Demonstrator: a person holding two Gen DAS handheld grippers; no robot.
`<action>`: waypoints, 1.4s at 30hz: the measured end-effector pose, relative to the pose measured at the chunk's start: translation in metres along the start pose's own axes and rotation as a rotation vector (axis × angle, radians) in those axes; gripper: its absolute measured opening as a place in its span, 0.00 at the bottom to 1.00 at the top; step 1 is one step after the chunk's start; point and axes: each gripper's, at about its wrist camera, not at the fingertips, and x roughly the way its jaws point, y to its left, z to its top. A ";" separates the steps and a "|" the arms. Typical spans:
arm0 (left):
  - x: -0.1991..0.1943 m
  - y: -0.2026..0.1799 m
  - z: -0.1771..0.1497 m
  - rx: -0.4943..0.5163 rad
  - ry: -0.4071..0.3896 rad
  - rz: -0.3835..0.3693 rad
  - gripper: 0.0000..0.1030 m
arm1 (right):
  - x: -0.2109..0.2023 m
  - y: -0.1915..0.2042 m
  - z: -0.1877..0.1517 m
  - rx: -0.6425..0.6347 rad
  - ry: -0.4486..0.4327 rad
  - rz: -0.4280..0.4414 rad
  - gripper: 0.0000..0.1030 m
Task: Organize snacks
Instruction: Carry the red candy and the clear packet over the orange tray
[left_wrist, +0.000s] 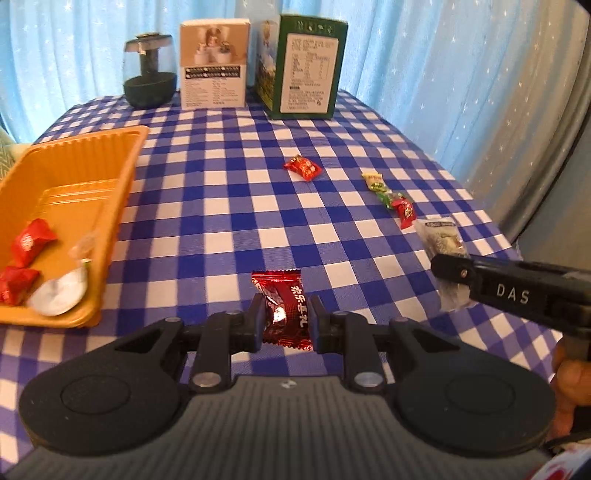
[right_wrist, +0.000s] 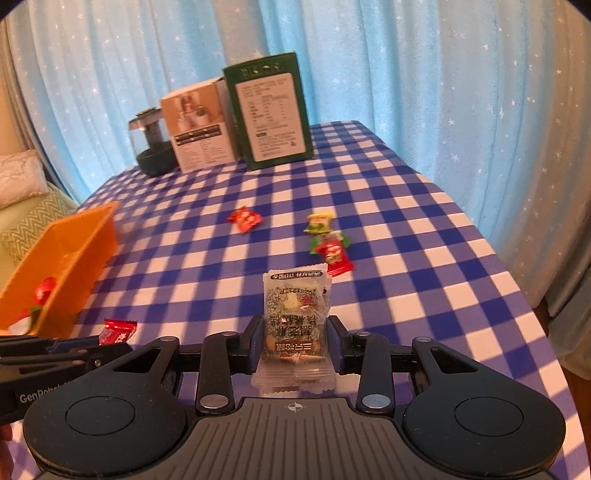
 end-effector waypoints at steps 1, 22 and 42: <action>-0.006 0.003 -0.001 -0.005 -0.004 0.001 0.20 | -0.006 0.005 -0.001 -0.002 -0.002 0.005 0.35; -0.117 0.066 -0.014 -0.067 -0.101 0.053 0.20 | -0.074 0.095 -0.005 -0.126 -0.038 0.070 0.35; -0.143 0.145 -0.015 -0.152 -0.120 0.154 0.20 | -0.045 0.173 -0.004 -0.214 0.004 0.201 0.35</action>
